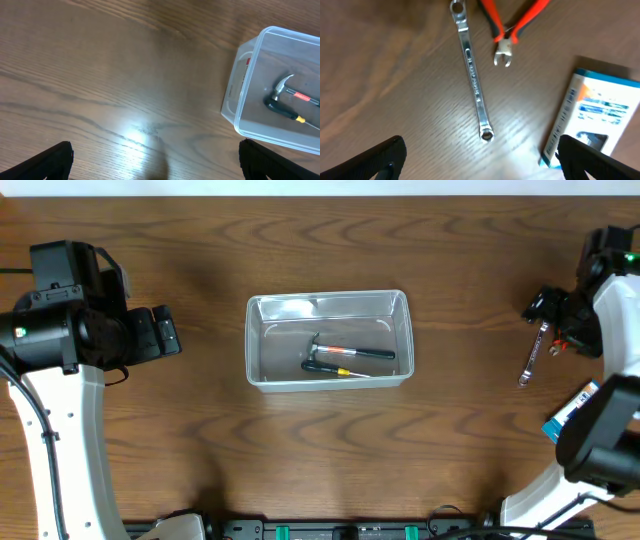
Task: Pack container
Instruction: 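Move the right gripper to the silver wrench and grasp it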
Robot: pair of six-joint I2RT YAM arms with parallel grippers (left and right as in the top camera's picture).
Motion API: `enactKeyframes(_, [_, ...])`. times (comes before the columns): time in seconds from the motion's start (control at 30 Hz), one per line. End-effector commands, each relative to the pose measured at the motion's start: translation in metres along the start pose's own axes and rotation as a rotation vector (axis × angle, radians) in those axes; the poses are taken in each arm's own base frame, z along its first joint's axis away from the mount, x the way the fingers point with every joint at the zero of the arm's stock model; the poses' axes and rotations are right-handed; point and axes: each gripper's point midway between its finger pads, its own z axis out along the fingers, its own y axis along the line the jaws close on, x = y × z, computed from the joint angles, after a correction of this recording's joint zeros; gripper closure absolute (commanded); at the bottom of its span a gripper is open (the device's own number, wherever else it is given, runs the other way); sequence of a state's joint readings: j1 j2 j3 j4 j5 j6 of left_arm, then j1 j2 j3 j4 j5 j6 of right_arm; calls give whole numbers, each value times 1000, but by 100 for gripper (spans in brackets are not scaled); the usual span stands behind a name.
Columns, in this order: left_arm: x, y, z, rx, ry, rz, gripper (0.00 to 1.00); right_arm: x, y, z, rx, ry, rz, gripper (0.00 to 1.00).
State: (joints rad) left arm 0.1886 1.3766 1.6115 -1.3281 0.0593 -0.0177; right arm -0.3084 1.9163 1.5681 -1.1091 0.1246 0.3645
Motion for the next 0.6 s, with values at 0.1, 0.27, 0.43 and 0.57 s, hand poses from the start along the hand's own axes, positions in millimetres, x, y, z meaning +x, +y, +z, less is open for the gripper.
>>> enactKeyframes(0.1, [1, 2, 1, -12, 5, 10, 2, 7, 13, 44, -38, 93, -112, 1])
enactKeyframes(0.27, [1, 2, 1, -12, 5, 10, 2, 15, 16, 70, -35, 157, -117, 1])
enactKeyframes(0.43, [1, 2, 1, -12, 4, 10, 2, 19, 21, 83, -52, 190, -124, 1])
enactKeyframes(0.57, [1, 2, 1, -12, 5, 10, 2, 19, 21, 86, -52, 190, -124, 2])
